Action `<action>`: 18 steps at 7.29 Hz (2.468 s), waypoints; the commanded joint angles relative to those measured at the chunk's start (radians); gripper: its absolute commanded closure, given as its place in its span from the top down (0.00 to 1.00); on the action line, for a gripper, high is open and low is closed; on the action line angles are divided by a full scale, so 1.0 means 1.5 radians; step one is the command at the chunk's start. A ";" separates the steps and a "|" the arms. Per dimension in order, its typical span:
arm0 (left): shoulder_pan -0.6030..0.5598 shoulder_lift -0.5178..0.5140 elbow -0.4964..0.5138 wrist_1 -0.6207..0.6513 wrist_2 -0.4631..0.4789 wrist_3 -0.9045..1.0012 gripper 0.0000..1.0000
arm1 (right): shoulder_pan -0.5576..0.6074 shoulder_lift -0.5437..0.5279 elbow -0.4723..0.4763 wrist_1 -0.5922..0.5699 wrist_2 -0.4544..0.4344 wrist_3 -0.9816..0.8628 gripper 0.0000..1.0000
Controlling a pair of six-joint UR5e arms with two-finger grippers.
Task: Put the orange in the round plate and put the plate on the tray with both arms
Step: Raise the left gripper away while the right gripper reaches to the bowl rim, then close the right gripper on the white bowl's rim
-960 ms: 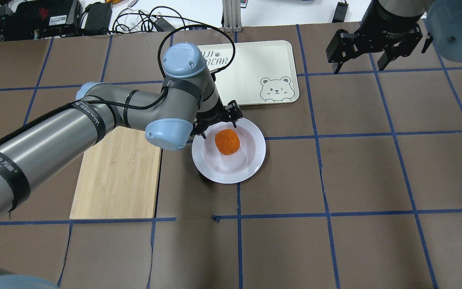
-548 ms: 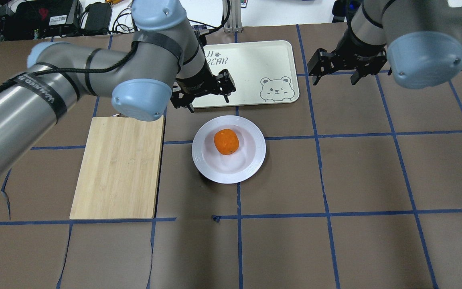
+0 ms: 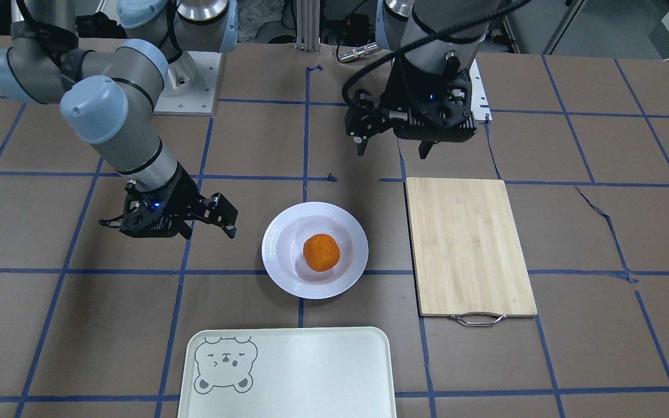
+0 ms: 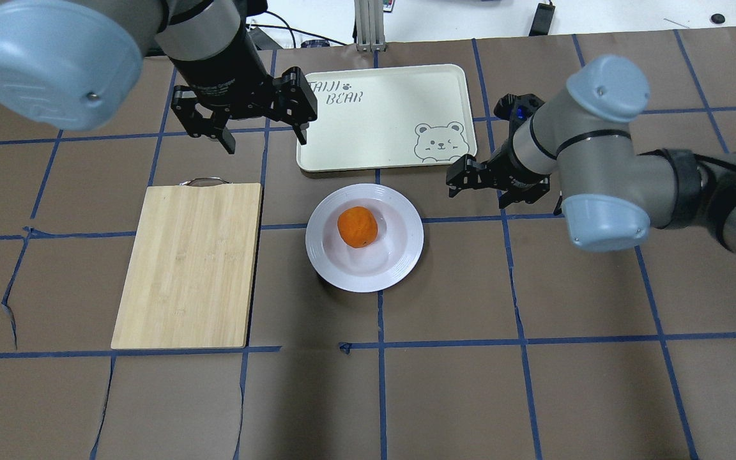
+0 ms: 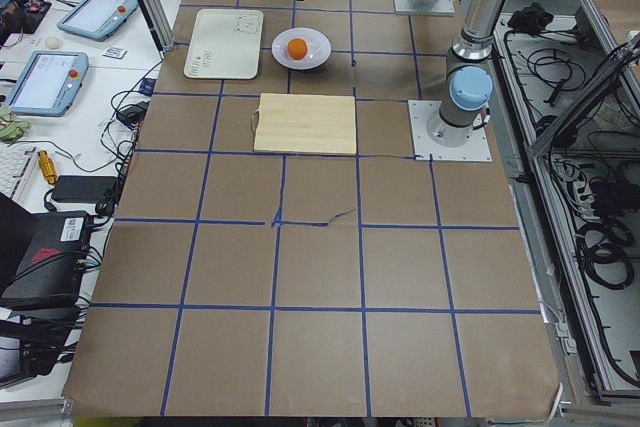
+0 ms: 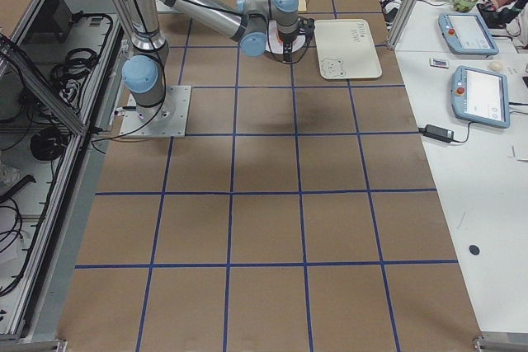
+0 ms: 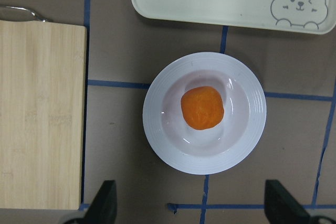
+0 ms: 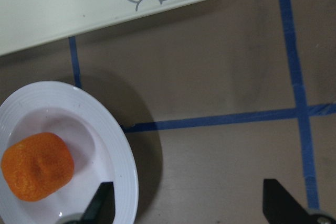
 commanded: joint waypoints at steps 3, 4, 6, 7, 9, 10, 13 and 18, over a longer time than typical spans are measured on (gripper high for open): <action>0.096 0.040 -0.017 -0.008 0.025 0.136 1.00 | 0.086 0.082 0.063 -0.197 0.028 0.133 1.00; 0.097 0.042 -0.017 0.009 0.025 0.138 1.00 | 0.092 0.084 0.065 -0.198 0.027 0.142 1.00; 0.096 0.042 -0.024 0.046 0.025 0.137 1.00 | 0.094 0.101 0.078 -0.222 0.030 0.144 0.99; 0.097 0.042 -0.030 0.049 0.025 0.138 1.00 | 0.096 0.112 0.078 -0.233 0.029 0.146 0.99; 0.097 0.042 -0.033 0.058 0.027 0.137 1.00 | 0.110 0.124 0.077 -0.255 0.029 0.151 0.96; 0.097 0.042 -0.033 0.058 0.027 0.137 1.00 | 0.112 0.124 0.077 -0.256 0.029 0.164 0.95; 0.097 0.042 -0.035 0.059 0.026 0.136 1.00 | 0.112 0.135 0.078 -0.259 0.070 0.171 0.81; 0.097 0.042 -0.034 0.060 0.026 0.134 1.00 | 0.112 0.146 0.078 -0.253 0.069 0.197 0.34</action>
